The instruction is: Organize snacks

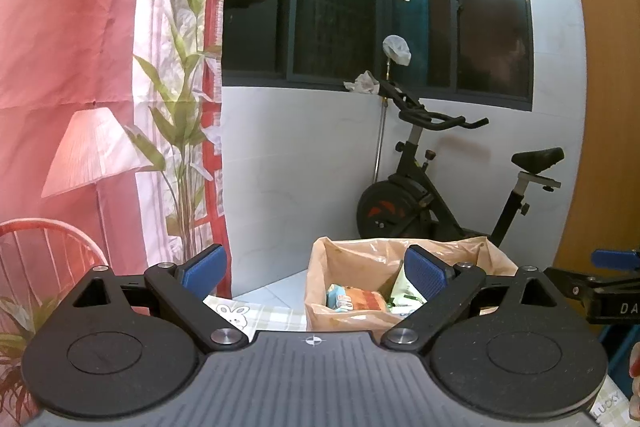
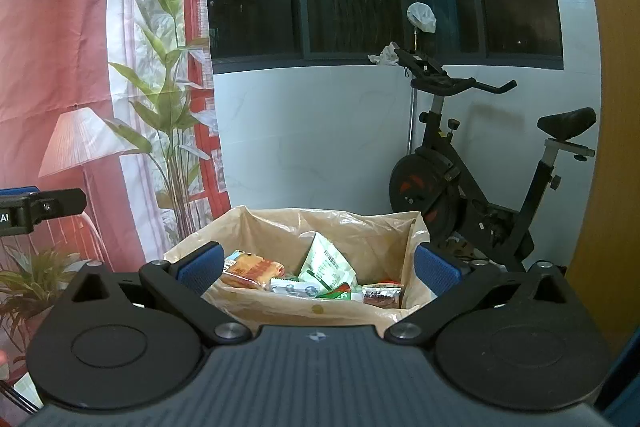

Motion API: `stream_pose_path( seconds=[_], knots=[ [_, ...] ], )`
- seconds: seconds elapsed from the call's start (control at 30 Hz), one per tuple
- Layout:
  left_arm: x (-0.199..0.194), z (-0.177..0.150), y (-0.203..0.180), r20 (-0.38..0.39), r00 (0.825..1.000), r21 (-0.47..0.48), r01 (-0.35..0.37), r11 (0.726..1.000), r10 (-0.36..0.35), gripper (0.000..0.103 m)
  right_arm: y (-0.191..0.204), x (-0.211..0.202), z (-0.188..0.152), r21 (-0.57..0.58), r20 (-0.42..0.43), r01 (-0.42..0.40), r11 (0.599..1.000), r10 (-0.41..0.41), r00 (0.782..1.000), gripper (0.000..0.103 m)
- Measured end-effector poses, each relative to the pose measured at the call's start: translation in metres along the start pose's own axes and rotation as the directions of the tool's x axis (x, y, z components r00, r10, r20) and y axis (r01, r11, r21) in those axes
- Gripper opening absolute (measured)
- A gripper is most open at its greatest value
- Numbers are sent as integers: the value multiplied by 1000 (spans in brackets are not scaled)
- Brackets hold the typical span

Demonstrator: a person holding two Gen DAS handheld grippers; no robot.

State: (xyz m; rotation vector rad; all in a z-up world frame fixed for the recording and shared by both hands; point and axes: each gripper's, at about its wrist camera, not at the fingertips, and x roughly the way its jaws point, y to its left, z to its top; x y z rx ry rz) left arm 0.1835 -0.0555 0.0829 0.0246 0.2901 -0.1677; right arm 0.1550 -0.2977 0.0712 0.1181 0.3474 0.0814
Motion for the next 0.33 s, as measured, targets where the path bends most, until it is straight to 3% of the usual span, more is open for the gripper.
stream_pose_path(
  seconds=[0.33],
  knots=[
    [-1, -2, 0, -4, 1000, -8, 1, 1000, -1, 96, 2, -1, -3, -10, -1, -7, 1000, 7, 1000, 103]
  ],
)
